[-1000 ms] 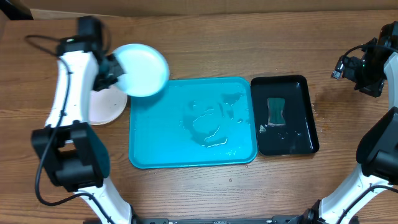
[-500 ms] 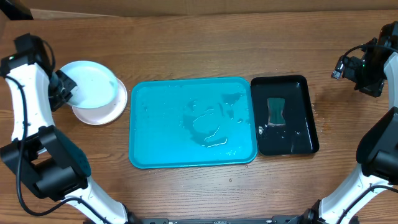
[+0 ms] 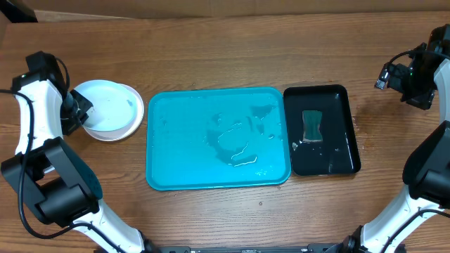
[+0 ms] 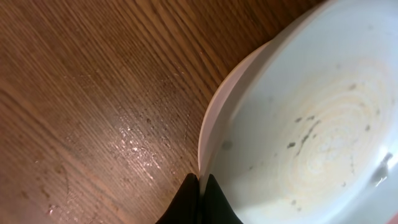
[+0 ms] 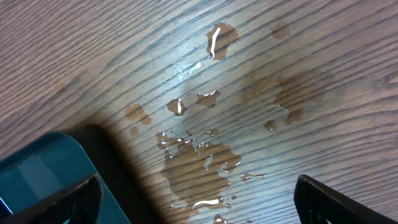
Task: Clean dirty plates on tray and stack at the side
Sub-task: 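Release the light-blue plate and raise the left gripper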
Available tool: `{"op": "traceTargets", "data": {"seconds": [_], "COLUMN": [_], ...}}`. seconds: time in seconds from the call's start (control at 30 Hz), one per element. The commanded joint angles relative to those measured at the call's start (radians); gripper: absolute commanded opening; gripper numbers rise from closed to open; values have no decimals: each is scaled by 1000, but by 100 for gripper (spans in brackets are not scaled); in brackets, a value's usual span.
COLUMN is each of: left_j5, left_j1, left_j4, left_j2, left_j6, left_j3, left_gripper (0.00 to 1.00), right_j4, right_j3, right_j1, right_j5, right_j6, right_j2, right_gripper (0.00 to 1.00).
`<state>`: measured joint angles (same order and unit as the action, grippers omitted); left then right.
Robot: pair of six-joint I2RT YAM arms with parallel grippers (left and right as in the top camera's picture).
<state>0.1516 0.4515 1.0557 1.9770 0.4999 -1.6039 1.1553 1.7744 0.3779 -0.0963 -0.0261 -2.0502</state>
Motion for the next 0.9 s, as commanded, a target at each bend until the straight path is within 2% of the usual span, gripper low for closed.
{"op": "traceTargets", "data": {"seconds": [0.0,0.13,0.2,0.3,0.43,0.6,0.8,0.87], "left_j5": [-31,-68,-70,-124,-315,-573,-582,-574], "left_j1": [-8,-8,-8,-8,-8,-26,-111,-147], "left_j4": [-18,-22,-24,-41,-51,-58,-39,-41], "left_j2": [-21,-21,-21,-21,-21,-21,-21,-21], "left_j6": [18,16,6,-84,-217,-361,-367,-366], "left_j3": [18,18,18,18,18,18,18,18], "left_gripper": [4,6,24,53,69,72,74,81], "right_j4": [-3,-3,-3,-3,-3,-3,-3,-3], "right_j3": [20,20,20,20,20,20,20,20], "right_j1": [-2,-2,-2,-2,-2,-2,-2,-2], "right_j5": [6,6,6,6,6,6,6,6], "right_j6": [0,0,0,0,0,0,0,0], "right_j2": [37,37,37,37,37,37,37,37], "right_gripper": [100,100,100,100,100,100,100,100]}}
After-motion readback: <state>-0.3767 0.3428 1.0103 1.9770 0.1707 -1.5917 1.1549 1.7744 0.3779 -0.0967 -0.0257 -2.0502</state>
